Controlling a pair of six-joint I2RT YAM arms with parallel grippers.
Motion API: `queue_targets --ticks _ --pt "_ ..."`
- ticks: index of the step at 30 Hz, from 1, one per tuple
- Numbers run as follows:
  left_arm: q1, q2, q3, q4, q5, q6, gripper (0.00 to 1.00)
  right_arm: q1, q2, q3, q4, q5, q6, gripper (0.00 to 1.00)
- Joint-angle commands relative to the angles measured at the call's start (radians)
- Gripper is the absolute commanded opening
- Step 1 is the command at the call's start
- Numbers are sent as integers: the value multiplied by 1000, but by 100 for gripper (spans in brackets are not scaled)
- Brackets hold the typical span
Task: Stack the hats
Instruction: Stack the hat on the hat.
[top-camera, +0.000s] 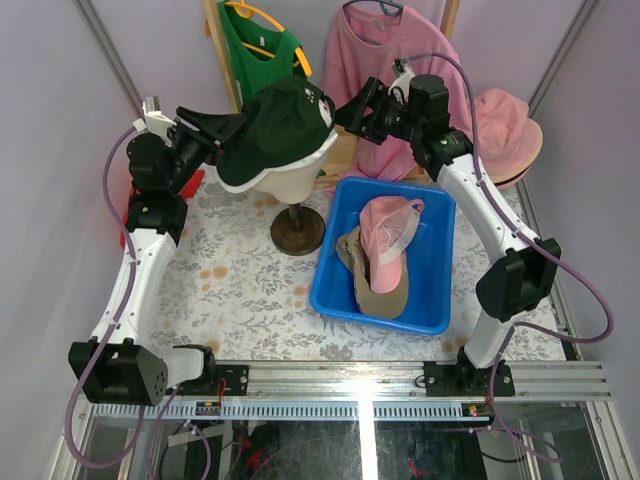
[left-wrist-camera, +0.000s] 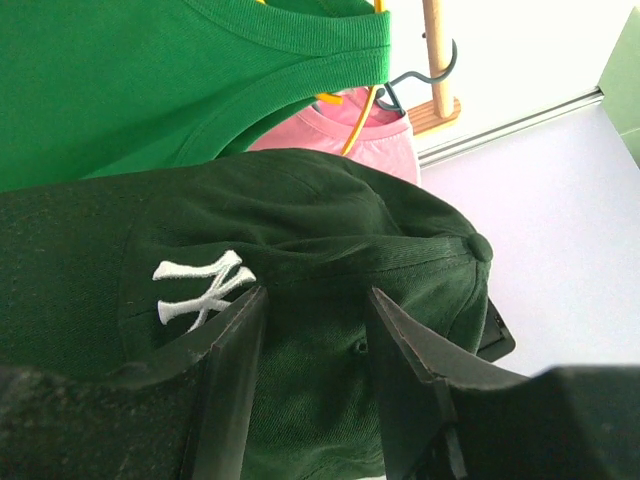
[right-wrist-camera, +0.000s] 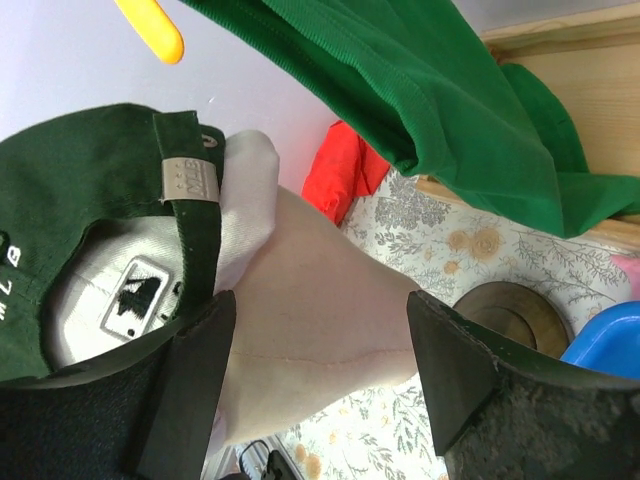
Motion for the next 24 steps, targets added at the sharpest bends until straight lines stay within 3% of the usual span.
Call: queue_targets --ticks 1,11,24 --pt "-36 3 -97 -115 97 -13 45 8 24 100 -17 -5 -8 76" --pt "-38 -123 -192 -133 75 -17 45 61 112 247 -121 23 -40 75" --pt "-33 -244 -193 -117 -73 -70 53 59 88 229 -219 92 -118 75"
